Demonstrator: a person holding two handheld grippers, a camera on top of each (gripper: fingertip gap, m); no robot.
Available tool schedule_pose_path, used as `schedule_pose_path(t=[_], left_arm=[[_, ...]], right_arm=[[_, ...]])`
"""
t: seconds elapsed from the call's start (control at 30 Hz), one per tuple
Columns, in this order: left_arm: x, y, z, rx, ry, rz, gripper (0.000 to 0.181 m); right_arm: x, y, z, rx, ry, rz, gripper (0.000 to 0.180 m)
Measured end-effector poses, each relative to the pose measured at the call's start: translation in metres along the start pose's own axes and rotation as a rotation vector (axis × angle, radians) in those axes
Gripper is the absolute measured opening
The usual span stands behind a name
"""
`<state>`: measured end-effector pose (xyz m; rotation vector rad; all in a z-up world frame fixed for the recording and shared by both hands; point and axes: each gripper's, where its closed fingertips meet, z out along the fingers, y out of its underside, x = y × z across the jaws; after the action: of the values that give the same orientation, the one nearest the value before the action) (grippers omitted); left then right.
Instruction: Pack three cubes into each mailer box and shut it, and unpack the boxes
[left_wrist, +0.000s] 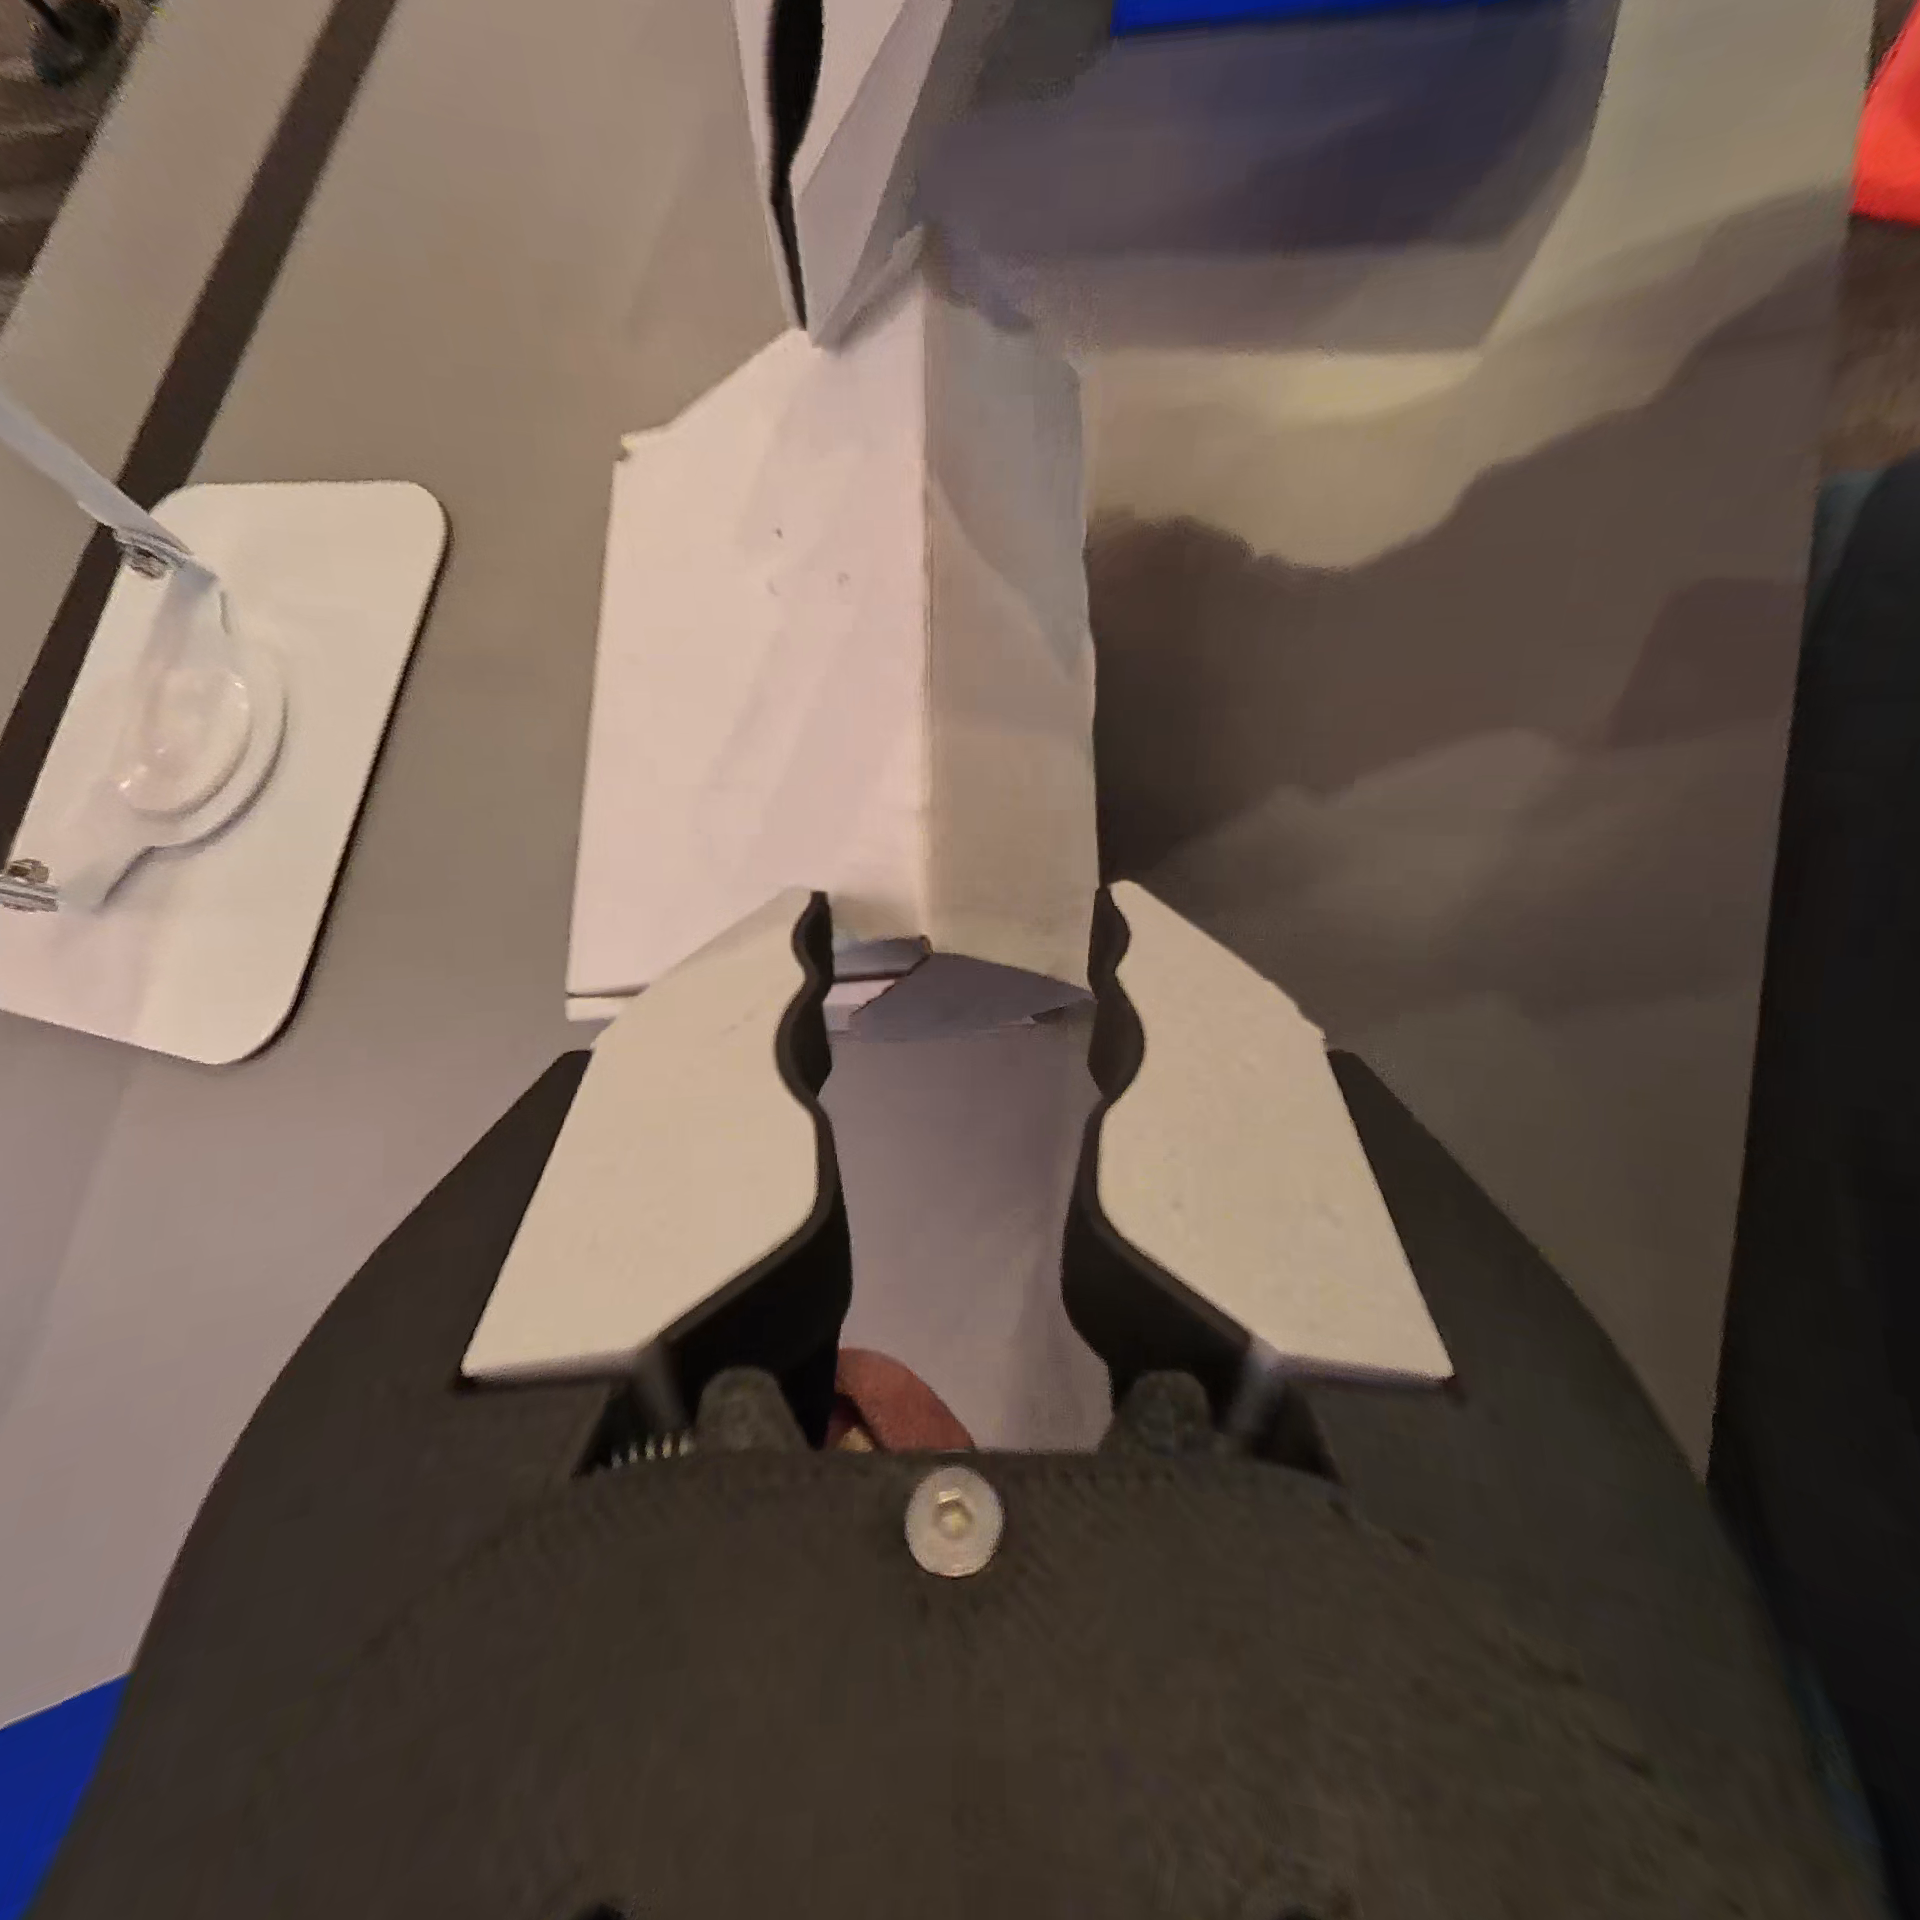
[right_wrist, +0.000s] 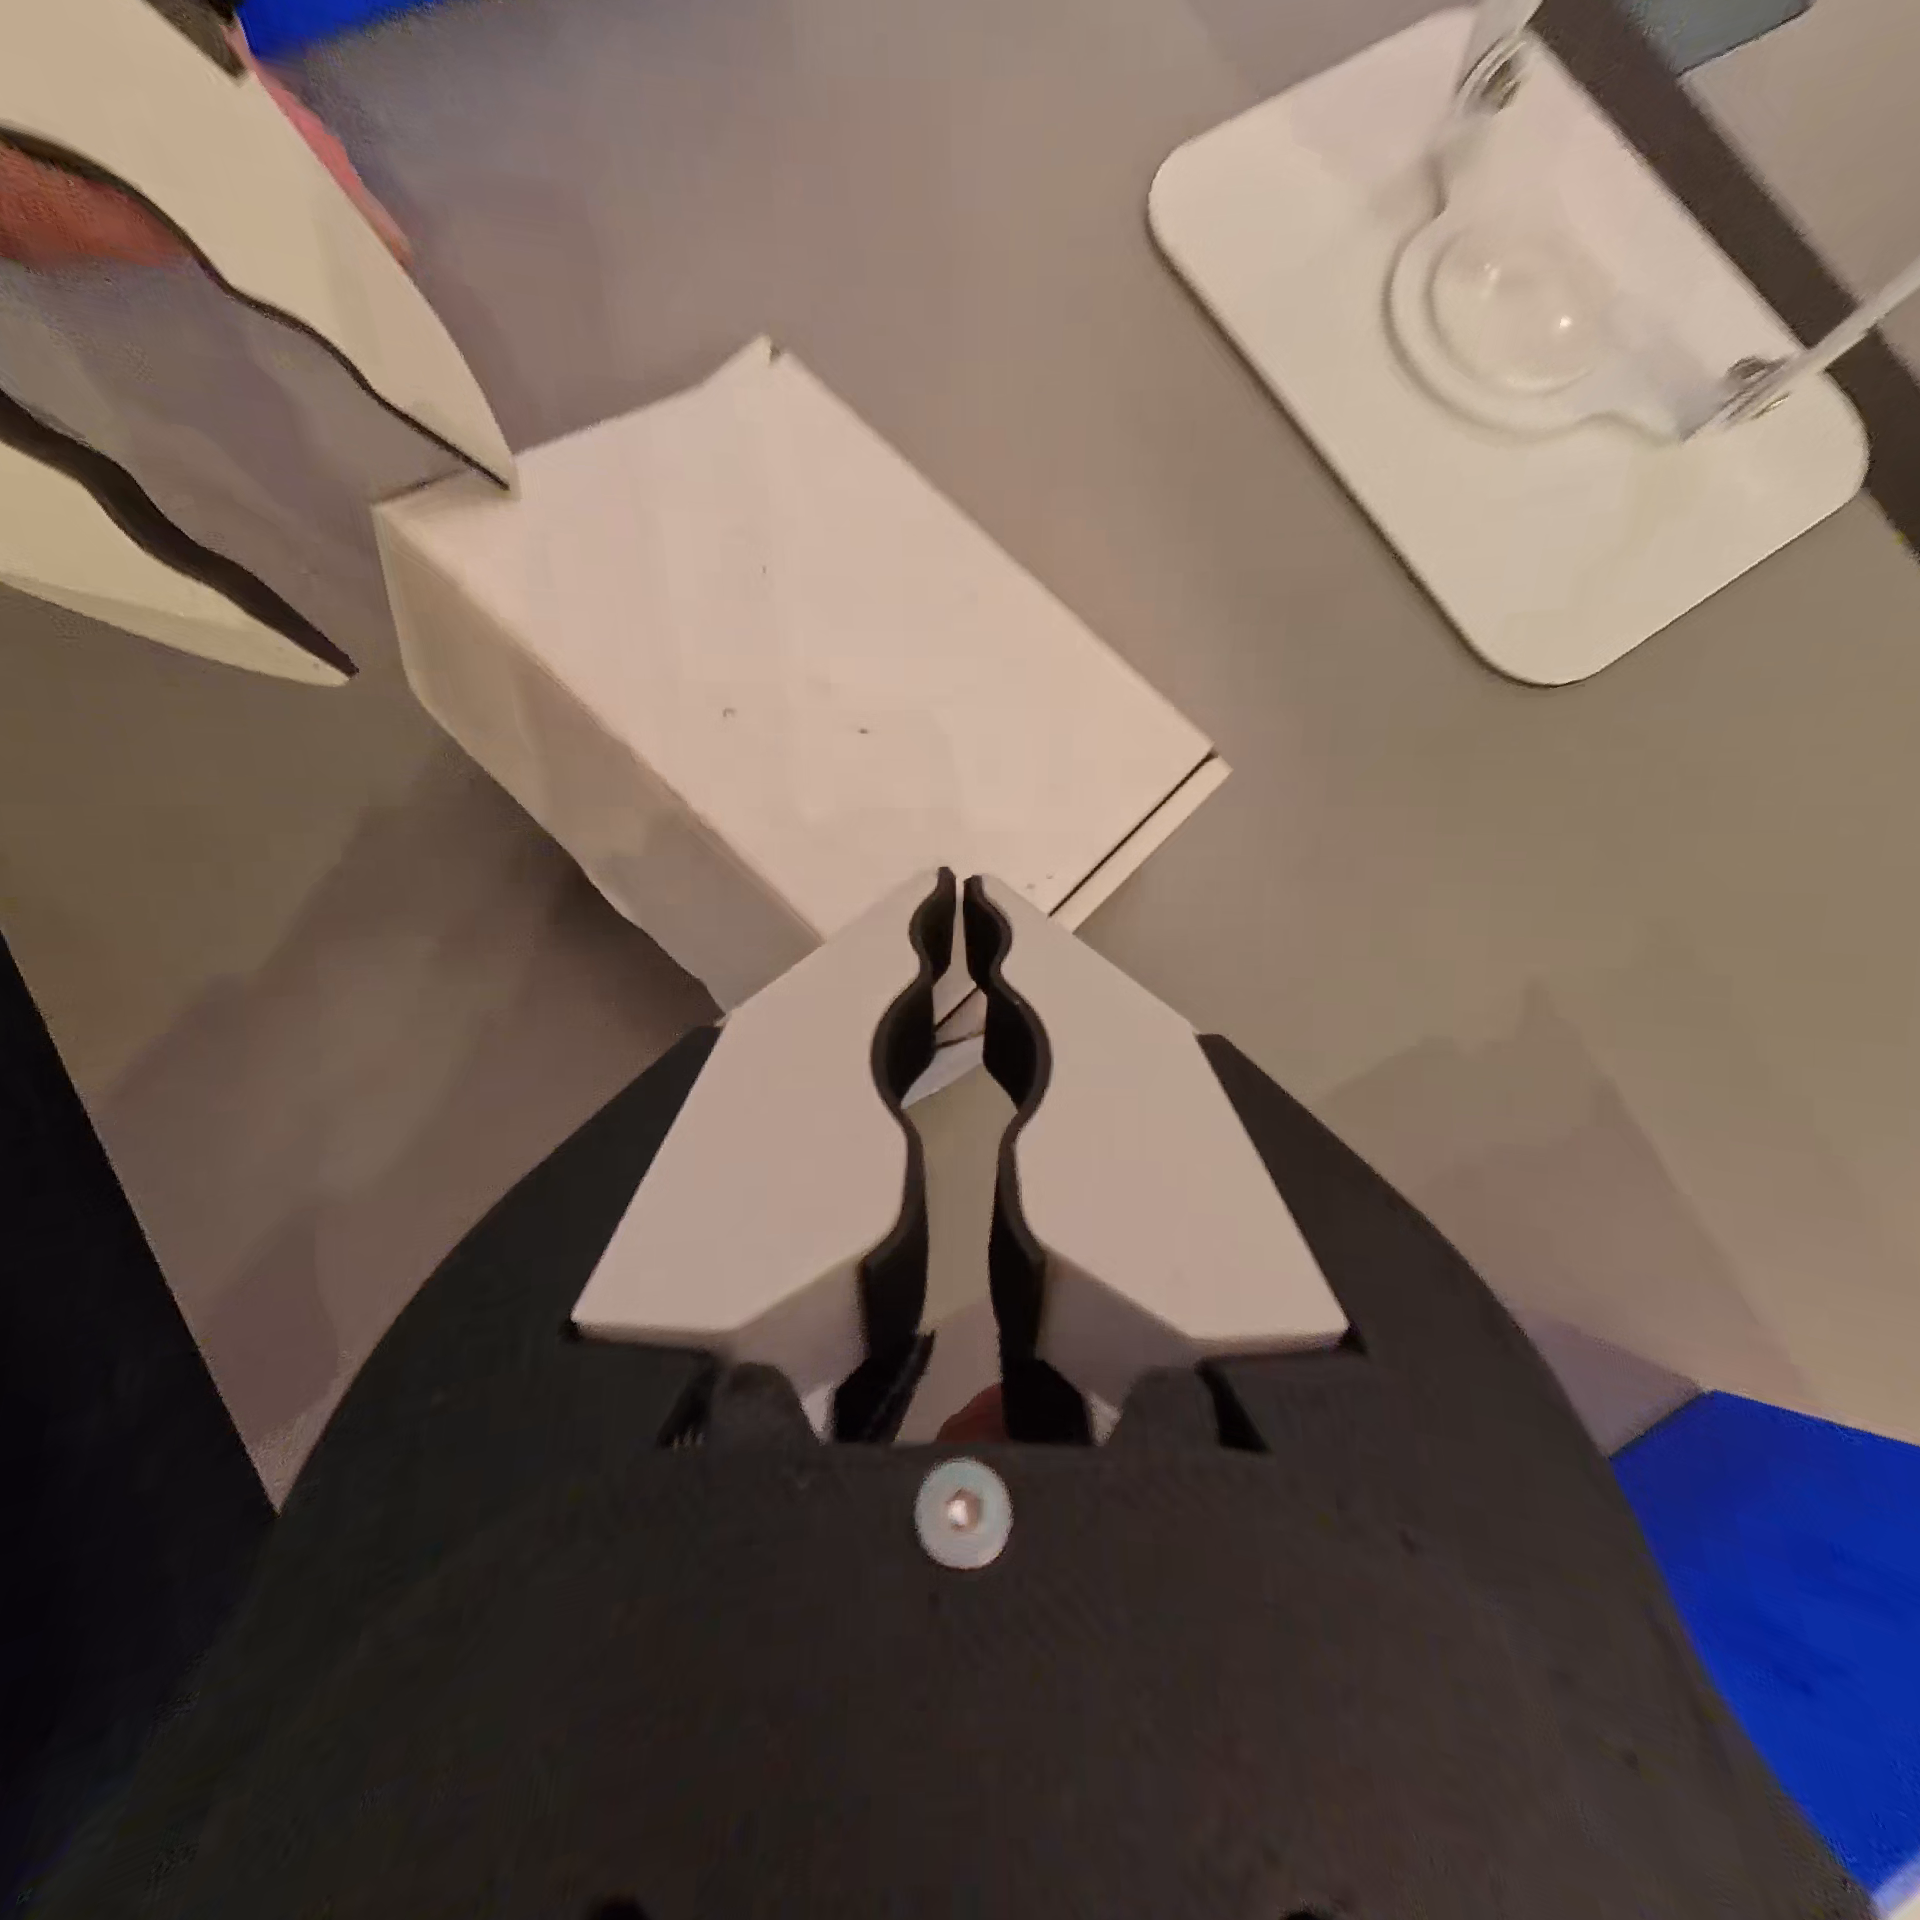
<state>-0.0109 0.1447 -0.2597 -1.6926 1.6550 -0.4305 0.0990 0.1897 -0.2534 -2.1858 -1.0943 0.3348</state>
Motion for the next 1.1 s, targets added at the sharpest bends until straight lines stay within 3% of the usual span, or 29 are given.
schedule_pose_path(t=[0.03, 0.2, 0.5, 0.7, 0.9, 1.1], left_arm=[[0.003, 0.004, 0.004, -0.026, -0.008, 0.016, 0.047], [0.007, 0.020, 0.020, -0.130, -0.115, 0.111, 0.042], [0.003, 0.022, 0.017, -0.160, -0.221, 0.134, 0.048], [-0.002, 0.025, -0.003, -0.065, -0.230, -0.140, 0.053], [0.009, 0.040, 0.013, -0.114, -0.190, -0.208, 0.057], [0.020, 0.045, 0.033, -0.112, -0.127, -0.278, 0.058]], right_arm=[[-0.003, 0.006, 0.005, -0.027, 0.005, -0.020, 0.000], [-0.008, 0.022, 0.018, -0.109, 0.025, -0.057, 0.000], [-0.003, 0.018, 0.011, -0.043, 0.080, -0.053, 0.000], [0.008, 0.021, -0.010, 0.012, 0.080, 0.061, 0.028], [-0.016, 0.044, 0.006, -0.081, -0.055, 0.055, 0.050], [-0.027, 0.052, 0.023, -0.109, -0.079, 0.029, 0.061]])
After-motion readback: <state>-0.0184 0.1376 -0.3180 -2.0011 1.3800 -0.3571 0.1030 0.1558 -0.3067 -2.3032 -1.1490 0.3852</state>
